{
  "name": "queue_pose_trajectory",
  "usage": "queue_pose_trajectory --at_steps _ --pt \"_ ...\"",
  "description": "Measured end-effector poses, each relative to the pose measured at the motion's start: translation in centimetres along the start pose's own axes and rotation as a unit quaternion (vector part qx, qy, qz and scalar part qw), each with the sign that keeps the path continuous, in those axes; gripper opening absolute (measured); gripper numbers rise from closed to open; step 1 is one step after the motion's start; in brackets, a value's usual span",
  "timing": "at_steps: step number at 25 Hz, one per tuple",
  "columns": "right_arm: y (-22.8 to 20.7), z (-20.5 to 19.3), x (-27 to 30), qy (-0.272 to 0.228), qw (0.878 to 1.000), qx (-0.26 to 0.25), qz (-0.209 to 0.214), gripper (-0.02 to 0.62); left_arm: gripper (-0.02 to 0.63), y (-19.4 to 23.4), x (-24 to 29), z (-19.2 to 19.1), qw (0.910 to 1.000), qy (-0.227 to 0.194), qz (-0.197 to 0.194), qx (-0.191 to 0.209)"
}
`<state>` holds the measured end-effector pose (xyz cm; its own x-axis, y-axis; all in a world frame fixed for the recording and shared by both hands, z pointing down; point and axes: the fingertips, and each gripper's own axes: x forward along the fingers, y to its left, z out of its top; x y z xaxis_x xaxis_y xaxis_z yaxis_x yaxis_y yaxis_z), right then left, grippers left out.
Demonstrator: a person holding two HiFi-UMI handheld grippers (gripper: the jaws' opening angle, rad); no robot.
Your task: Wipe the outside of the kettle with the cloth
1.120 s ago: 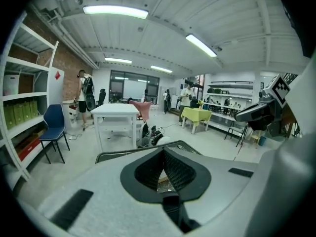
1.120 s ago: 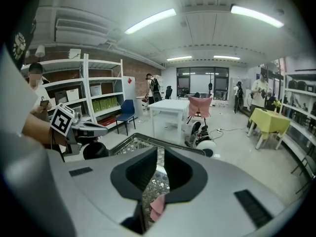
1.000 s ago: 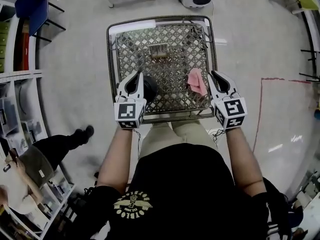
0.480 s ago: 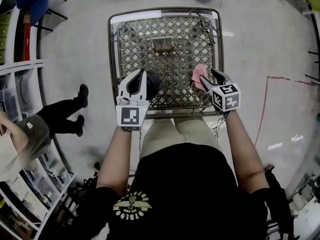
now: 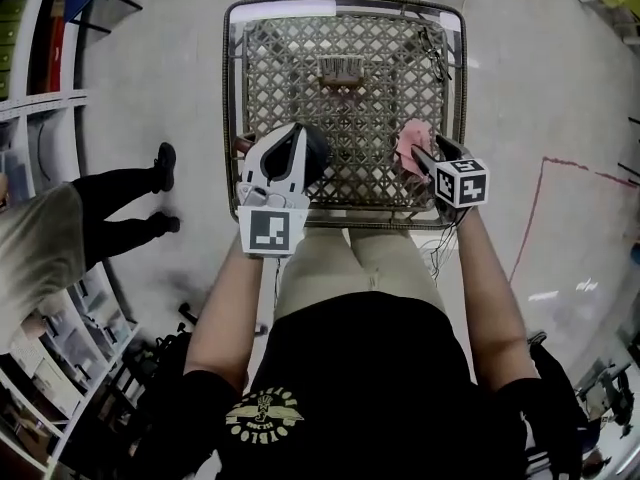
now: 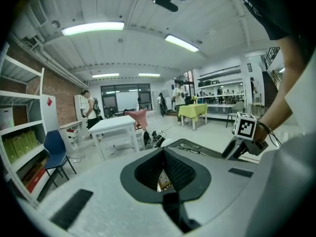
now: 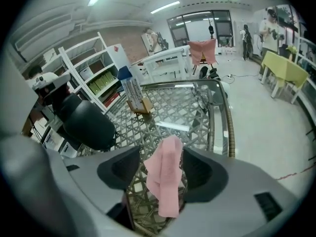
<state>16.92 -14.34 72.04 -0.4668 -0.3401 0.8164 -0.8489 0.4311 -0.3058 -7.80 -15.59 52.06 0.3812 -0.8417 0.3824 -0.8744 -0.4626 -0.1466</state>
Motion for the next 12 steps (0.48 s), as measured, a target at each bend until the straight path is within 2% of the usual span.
queue_pose_trajectory --at_steps 6,9,12 --pt "-1.7 -3.9 4.7 0.054 0.998 0.001 -0.02 0.245 -0.003 0.1 0.3 -0.1 1.0 0.003 0.008 0.002" --pt "-2.6 -4.2 5.3 0.055 0.997 -0.009 -0.054 0.245 -0.003 0.2 0.2 -0.1 0.9999 -0.001 0.005 -0.015" --pt "-2.4 -4.1 5.3 0.048 0.994 -0.046 -0.081 0.239 -0.003 0.4 0.1 -0.1 0.9999 -0.001 0.004 -0.013"
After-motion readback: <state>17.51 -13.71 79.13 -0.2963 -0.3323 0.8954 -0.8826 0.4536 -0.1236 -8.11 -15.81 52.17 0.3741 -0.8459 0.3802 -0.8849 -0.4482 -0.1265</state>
